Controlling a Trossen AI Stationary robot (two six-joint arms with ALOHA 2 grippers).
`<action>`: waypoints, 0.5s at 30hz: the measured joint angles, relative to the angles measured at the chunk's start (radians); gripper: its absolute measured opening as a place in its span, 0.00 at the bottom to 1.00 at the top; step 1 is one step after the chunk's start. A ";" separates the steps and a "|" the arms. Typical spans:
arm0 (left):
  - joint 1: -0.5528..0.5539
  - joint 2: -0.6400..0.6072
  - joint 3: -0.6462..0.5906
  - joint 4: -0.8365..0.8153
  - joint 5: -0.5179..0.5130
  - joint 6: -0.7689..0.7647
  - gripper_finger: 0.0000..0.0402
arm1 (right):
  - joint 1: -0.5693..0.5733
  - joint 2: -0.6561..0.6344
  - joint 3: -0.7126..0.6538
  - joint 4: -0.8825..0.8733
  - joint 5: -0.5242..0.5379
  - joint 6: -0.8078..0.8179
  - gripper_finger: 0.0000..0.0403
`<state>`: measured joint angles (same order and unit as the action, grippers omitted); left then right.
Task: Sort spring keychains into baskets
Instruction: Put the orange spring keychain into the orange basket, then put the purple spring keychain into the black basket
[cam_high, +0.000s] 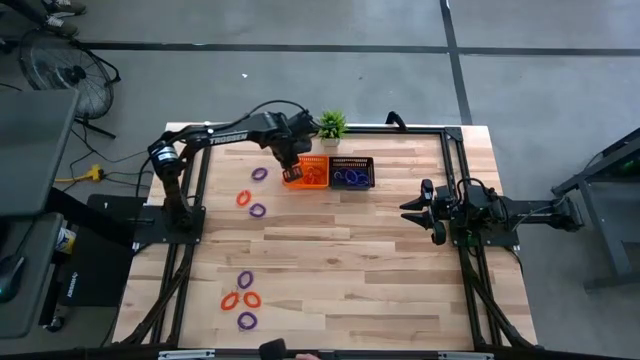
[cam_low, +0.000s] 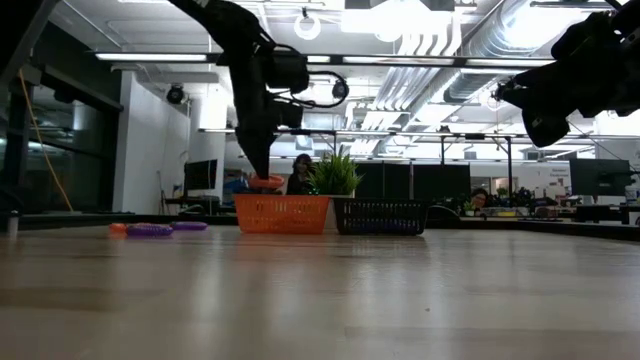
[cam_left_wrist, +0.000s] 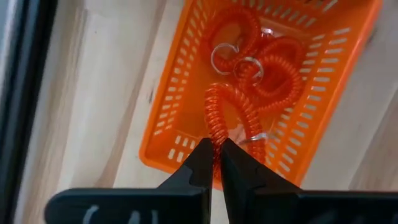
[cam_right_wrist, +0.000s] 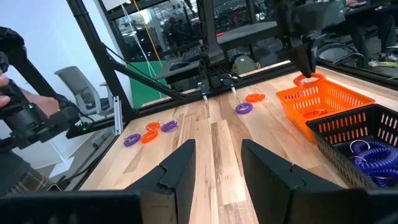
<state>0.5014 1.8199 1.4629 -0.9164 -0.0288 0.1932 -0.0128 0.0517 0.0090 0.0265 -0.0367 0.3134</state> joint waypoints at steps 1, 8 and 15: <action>0.000 -0.001 0.001 0.002 -0.003 0.006 0.04 | 0.000 0.000 0.000 0.000 0.000 0.000 0.31; 0.002 -0.001 0.001 0.000 -0.008 0.037 0.22 | 0.000 0.000 0.000 0.000 0.000 0.000 0.31; 0.000 -0.001 0.001 -0.001 -0.004 0.046 0.39 | 0.000 0.000 0.000 0.000 0.000 0.000 0.31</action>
<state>0.5013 1.8187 1.4639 -0.9170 -0.0326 0.2391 -0.0128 0.0517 0.0092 0.0265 -0.0368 0.3134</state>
